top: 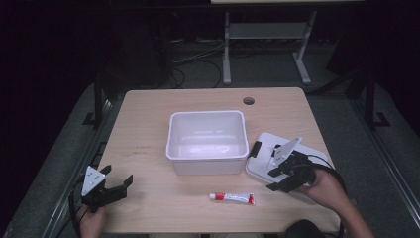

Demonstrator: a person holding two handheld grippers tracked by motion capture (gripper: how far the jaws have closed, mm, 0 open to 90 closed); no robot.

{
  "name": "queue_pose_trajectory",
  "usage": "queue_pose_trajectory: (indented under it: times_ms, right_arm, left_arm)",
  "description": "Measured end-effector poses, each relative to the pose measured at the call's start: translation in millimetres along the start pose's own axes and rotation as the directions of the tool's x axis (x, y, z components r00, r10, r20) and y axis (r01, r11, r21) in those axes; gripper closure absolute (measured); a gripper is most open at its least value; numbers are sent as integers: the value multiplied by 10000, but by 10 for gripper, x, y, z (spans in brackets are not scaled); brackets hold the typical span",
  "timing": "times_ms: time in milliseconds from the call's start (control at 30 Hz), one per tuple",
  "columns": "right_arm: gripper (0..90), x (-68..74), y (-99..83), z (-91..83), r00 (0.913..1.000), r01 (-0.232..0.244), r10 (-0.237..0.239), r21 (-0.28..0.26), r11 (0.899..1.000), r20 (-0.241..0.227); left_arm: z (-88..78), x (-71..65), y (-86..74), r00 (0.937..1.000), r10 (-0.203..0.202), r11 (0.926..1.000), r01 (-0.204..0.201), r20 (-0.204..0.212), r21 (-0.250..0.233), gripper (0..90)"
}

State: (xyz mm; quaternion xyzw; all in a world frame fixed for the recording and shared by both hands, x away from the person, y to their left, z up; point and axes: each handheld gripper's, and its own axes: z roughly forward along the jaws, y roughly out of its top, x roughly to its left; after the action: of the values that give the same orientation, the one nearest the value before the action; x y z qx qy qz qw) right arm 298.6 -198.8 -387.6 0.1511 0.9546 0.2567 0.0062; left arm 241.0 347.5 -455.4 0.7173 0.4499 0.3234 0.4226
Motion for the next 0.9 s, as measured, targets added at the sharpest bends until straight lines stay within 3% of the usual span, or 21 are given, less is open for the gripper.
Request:
queue_pose_trajectory:
  times_ms: [300,667,900]
  right_arm:
    - [494,107,312,290,9954,627,-613,162,9979,-735]
    - [486,200,503,557,9863,1229,-1185,318,9919,-1151]
    - [486,232,573,725,9822,1382,-1310,454,9894,-1350]
  left_arm:
    - [-12,25,-6,10000,-43,10000,42,-61,-53,134]
    - [-12,25,-5,10000,-54,10000,54,-41,-58,134]
    - [-12,26,-6,10000,-58,10000,58,-33,-58,134]
